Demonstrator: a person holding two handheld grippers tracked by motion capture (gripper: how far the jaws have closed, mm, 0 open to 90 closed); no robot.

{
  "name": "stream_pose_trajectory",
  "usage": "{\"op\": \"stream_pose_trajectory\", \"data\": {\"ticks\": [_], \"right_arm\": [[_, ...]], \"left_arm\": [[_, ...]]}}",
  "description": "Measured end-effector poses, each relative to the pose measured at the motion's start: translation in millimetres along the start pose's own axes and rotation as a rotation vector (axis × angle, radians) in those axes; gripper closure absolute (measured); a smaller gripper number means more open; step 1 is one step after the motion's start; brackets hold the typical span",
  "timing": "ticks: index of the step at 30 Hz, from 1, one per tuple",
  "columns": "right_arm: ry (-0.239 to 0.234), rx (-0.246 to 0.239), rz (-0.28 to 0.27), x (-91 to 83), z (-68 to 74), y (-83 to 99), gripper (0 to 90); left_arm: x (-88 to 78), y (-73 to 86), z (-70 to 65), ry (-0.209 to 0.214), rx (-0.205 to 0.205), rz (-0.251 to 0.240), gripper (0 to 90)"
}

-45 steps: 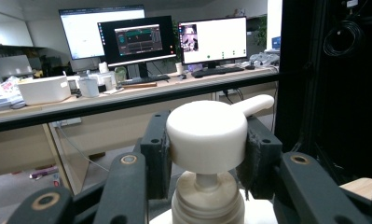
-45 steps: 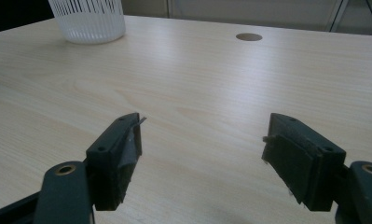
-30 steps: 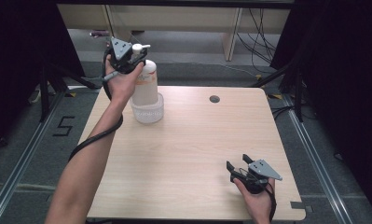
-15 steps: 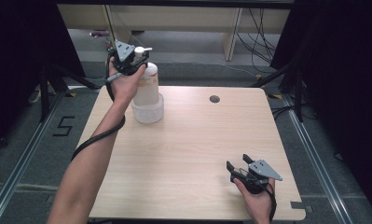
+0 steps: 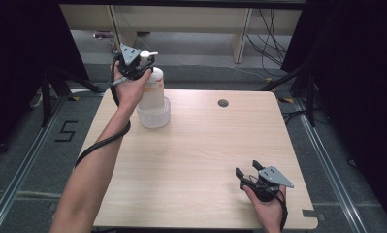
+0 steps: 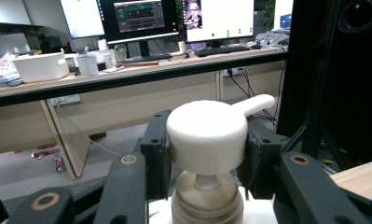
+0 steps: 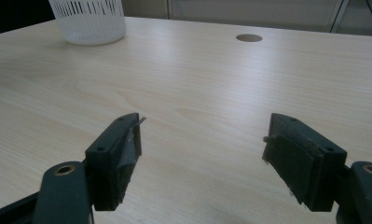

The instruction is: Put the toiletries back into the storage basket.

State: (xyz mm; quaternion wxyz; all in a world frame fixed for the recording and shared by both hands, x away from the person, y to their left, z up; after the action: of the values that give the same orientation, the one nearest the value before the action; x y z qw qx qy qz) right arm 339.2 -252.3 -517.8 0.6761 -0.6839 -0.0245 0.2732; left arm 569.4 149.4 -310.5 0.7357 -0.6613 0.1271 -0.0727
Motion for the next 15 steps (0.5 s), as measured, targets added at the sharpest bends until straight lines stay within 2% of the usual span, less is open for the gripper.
{"op": "stream_pose_trajectory", "data": {"ticks": [9,15], "right_arm": [[0.002,-0.011,-0.006,0.1,-0.7,-0.1,27.2],[-0.002,0.0,0.002,0.3,0.1,0.0,27.3]], "left_arm": [[3.2,7.4,1.2,-0.002,-0.007,0.014,58.8],[4.2,13.3,2.5,-0.004,-0.006,0.029,58.8]]}}
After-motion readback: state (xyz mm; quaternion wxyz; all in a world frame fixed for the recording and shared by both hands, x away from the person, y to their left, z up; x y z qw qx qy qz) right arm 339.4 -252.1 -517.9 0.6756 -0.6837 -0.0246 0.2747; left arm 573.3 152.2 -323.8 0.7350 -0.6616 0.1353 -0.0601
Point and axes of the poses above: each handheld gripper's, and its own axes: x roughly forward along the jaws, y roughly out of its underside, z roughly to its left, the point moved 1 cm from there along x, roughly forward along the jaws, and after that the axes turned 2 degrees about x, right-handed, at the moved point
